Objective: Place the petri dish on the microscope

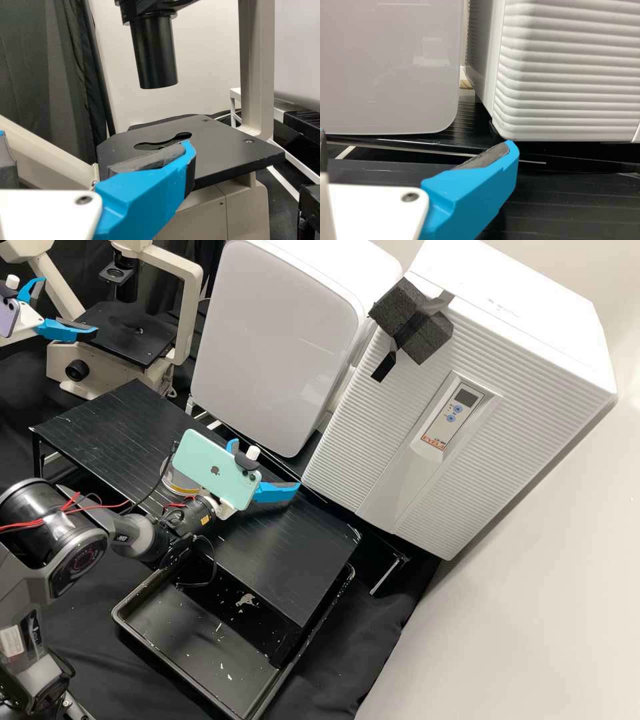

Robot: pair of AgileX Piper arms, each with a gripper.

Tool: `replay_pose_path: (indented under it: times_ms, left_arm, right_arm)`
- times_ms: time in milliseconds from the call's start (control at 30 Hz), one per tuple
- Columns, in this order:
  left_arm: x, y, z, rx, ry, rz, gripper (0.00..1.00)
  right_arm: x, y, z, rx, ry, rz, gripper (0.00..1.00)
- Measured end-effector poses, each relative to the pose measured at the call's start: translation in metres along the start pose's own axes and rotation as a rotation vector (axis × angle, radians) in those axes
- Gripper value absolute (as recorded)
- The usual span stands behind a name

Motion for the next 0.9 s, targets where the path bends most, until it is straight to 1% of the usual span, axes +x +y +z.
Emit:
replay_pose_path:
  times_ms: [233, 300, 400, 567, 600, 633, 700, 800, 867, 900]
  left_arm:
    - [0.0, 0.0, 0.001, 0.005, -0.007, -0.001, 1.0]
    - [-0.001, 0.0, 0.004, -0.011, -0.049, 0.002, 1.0]
    - [-0.006, 0.003, 0.013, -0.046, -0.143, 0.03, 1.0]
    - [-0.024, 0.015, 0.047, -0.076, -0.431, 0.094, 1.0]
    - [-0.028, 0.016, 0.055, -0.072, -0.497, 0.096, 1.0]
    - [-0.032, 0.018, 0.064, -0.081, -0.558, 0.104, 1.0]
    - [-0.04, 0.018, 0.082, -0.073, -0.683, 0.098, 1.0]
    - [-0.049, 0.014, 0.108, -0.018, -0.851, 0.076, 1.0]
    - [-0.049, 0.012, 0.12, 0.005, -0.923, 0.067, 1.0]
    - [-0.048, 0.01, 0.125, 0.01, -0.947, 0.061, 1.0]
  right_arm:
    - [0.0, 0.0, 0.0, 0.0, 0.0, 0.0, 1.0]
    - [0.0, 0.0, 0.0, 0.0, 0.0, 0.0, 1.0]
    - [0.0, 0.0, 0.0, 0.0, 0.0, 0.0, 1.0]
    - [0.0, 0.0, 0.0, 0.0, 0.0, 0.0, 1.0]
    - [0.0, 0.0, 0.0, 0.0, 0.0, 0.0, 1.0]
    - [0.0, 0.0, 0.0, 0.0, 0.0, 0.0, 1.0]
    - [0.0, 0.0, 0.0, 0.0, 0.0, 0.0, 1.0]
    - [0.0, 0.0, 0.0, 0.0, 0.0, 0.0, 1.0]
    - [0.0, 0.0, 0.0, 0.0, 0.0, 0.0, 1.0]
    - [0.0, 0.0, 0.0, 0.0, 0.0, 0.0, 1.0]
